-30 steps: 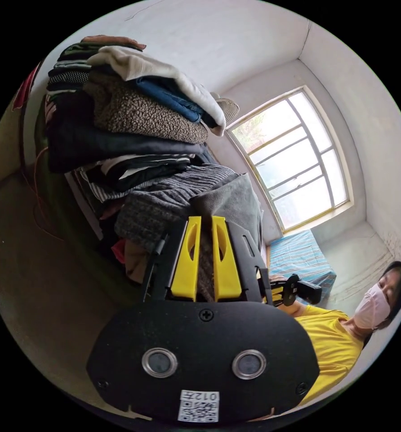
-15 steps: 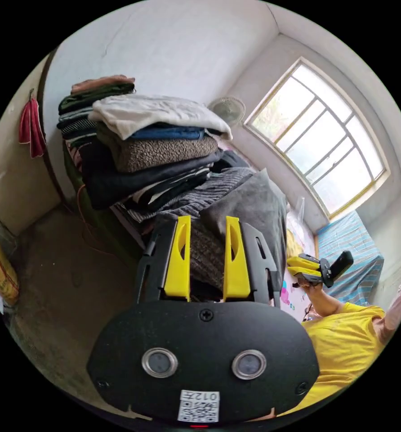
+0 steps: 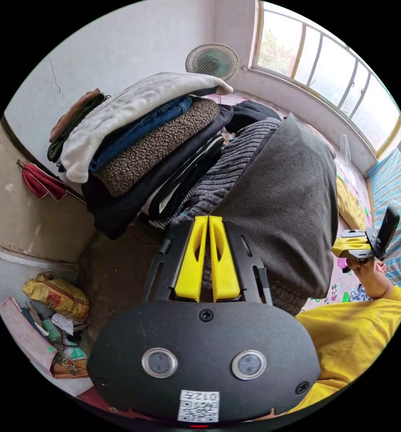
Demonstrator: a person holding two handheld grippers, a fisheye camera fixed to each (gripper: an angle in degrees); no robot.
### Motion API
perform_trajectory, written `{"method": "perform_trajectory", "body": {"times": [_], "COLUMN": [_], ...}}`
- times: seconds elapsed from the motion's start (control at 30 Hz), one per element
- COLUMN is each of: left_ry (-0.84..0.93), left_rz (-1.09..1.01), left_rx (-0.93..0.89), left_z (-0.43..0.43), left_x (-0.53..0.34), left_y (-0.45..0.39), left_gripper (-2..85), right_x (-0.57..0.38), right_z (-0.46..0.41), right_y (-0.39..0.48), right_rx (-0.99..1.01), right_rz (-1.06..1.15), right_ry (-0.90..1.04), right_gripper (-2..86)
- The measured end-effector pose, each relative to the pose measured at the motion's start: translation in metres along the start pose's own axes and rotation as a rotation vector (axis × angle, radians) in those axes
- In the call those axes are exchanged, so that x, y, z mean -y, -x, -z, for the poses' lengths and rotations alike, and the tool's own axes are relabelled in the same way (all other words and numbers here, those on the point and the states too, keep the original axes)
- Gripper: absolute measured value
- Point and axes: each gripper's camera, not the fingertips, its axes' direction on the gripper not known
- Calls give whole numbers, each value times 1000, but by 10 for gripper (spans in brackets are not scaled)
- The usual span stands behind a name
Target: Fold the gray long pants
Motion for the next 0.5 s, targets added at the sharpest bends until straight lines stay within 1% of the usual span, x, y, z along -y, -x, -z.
{"method": "perform_trajectory", "body": {"times": [0.2, 0.27, 0.3, 0.37, 0.4, 0.43, 0.5], "left_ry": [-7, -39, -91, -192, -249, -284, -285], "left_rz": [34, 85, 126, 160, 138, 82, -31], "left_rx": [-66, -93, -82, 2, 27, 11, -22], "left_z": [-47, -47, -39, -21, -11, -8, -16], "left_x": [-35, -54, -70, -95, -109, -119, -127], "left_y": [28, 44, 53, 55, 48, 37, 17], "left_gripper": [4, 6, 6, 5, 4, 4, 3], "right_x": [-2, -5, -8, -11, -10, -6, 5], "right_z": [24, 33, 44, 68, 84, 96, 107], "right_y": [1, 2, 4, 8, 13, 18, 24], "right_rx": [2, -48, -76, -97, -107, -104, -76], "right_rz": [16, 11, 14, 31, 52, 86, 118], "right_ry": [19, 50, 41, -30, -90, -139, -179], "right_gripper": [6, 6, 6, 6, 6, 7, 7]}}
